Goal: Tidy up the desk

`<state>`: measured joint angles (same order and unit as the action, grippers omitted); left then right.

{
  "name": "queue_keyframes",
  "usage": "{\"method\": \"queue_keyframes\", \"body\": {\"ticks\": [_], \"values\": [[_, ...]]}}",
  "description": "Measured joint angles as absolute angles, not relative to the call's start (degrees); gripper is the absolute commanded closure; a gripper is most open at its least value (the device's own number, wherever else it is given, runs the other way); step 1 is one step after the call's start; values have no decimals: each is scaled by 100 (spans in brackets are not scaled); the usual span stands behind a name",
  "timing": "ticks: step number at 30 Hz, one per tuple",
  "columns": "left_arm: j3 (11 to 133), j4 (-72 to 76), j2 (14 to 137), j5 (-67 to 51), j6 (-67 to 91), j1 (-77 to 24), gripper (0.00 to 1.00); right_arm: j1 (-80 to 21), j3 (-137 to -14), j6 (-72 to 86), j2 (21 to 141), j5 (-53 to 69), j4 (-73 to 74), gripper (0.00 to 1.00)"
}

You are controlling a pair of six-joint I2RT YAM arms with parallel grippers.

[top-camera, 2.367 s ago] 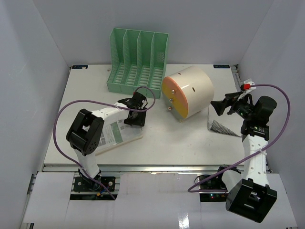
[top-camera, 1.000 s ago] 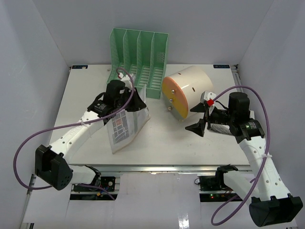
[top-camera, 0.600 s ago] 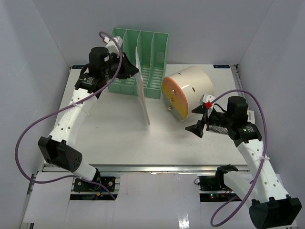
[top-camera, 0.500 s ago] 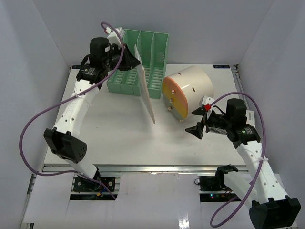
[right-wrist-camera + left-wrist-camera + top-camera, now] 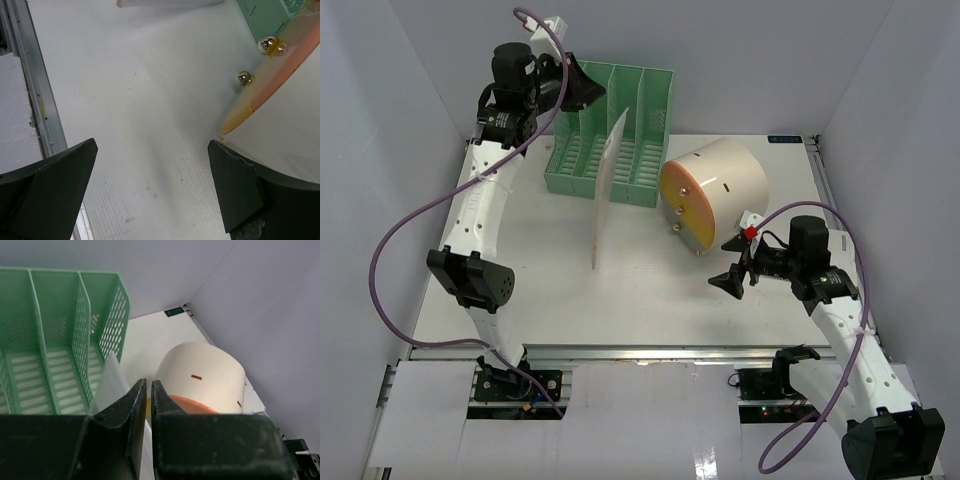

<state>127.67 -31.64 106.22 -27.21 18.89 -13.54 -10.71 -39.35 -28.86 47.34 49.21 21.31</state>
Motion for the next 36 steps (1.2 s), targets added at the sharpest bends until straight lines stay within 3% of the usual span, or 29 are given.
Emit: {"method": "queue_keyframes", "body": {"ticks": [5, 6, 8, 10, 12, 16, 24, 36], "values": [[13027, -2755, 10909, -3008, 2094, -1247, 100, -1050, -3876, -2895, 4753, 4925, 2094, 2], [13023, -2740, 10940, -3049, 2124, -1247, 93, -1050, -3873, -2898, 4766, 4924, 2090, 2], [12899, -2682, 10956, -3083, 2165, -1249, 70, -1050, -3862, -2899, 4781, 4923, 2083, 2], [12315, -2454, 10746, -3024, 2159, -1252, 56, -1050, -3845, -2899, 4788, 4924, 2080, 2], [11446, -2546, 10355, -2958, 2104, -1255, 45, -1050, -3838, -2899, 4806, 4938, 2078, 2], [9689, -2654, 9562, -2945, 1884, -1253, 34, -1050, -3814, -2897, 4858, 4973, 2071, 2], [6071, -2341, 7419, -3079, 1432, -1545, 29, -1635, -3816, -3229, 5422, 4935, 2143, 3], [4354, -1670, 6786, -1979, 1843, -3543, 18, -2998, -3846, -2095, 6279, 3060, 1862, 5]]}}
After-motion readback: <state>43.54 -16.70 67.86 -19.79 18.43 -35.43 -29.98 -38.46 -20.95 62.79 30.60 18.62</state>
